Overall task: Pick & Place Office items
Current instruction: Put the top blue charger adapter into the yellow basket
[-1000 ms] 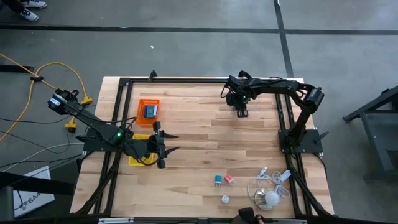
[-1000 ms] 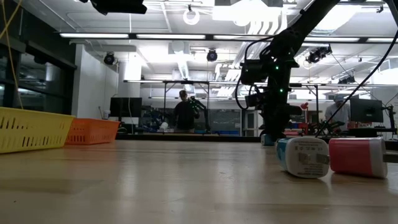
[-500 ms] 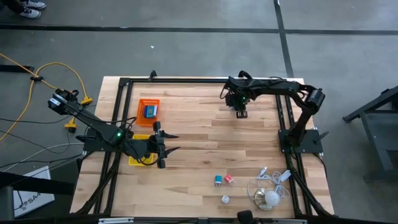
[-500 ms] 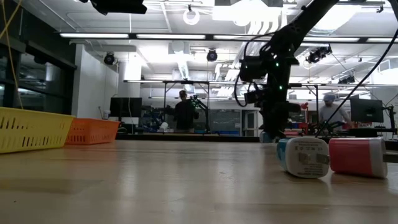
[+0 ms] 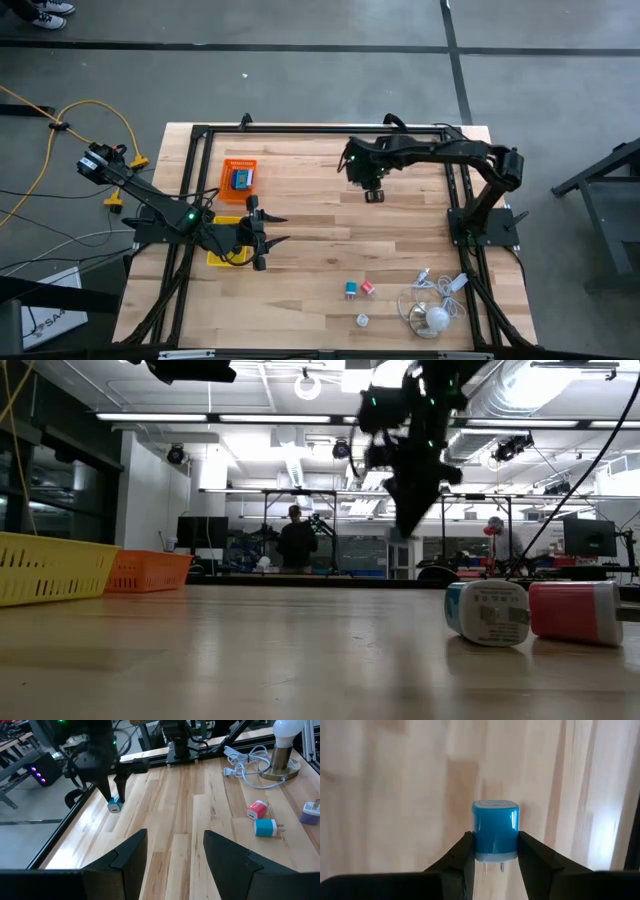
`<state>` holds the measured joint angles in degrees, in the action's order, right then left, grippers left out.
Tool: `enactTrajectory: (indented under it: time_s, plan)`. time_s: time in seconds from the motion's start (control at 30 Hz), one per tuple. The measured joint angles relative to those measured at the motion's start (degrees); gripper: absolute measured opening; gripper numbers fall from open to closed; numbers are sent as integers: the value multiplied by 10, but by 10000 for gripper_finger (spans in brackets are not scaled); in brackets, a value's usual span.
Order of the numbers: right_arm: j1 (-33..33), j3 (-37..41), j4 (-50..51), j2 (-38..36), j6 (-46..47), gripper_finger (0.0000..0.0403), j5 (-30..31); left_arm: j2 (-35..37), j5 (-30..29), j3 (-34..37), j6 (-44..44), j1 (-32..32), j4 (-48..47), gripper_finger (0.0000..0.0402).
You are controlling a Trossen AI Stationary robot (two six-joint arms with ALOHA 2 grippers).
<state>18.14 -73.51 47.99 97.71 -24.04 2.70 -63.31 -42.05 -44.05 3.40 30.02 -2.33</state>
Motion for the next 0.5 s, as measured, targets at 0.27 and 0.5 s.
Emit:
enactTrajectory:
  time_s: [0.27, 0.5]
  plan:
    - [-111, -81, -5, 0, 38, 108, 1, 0, 0, 0, 0, 0, 0, 186]
    - [-198, -105, -43, 0, 112, 108, 4, 0, 0, 0, 0, 0, 0, 186]
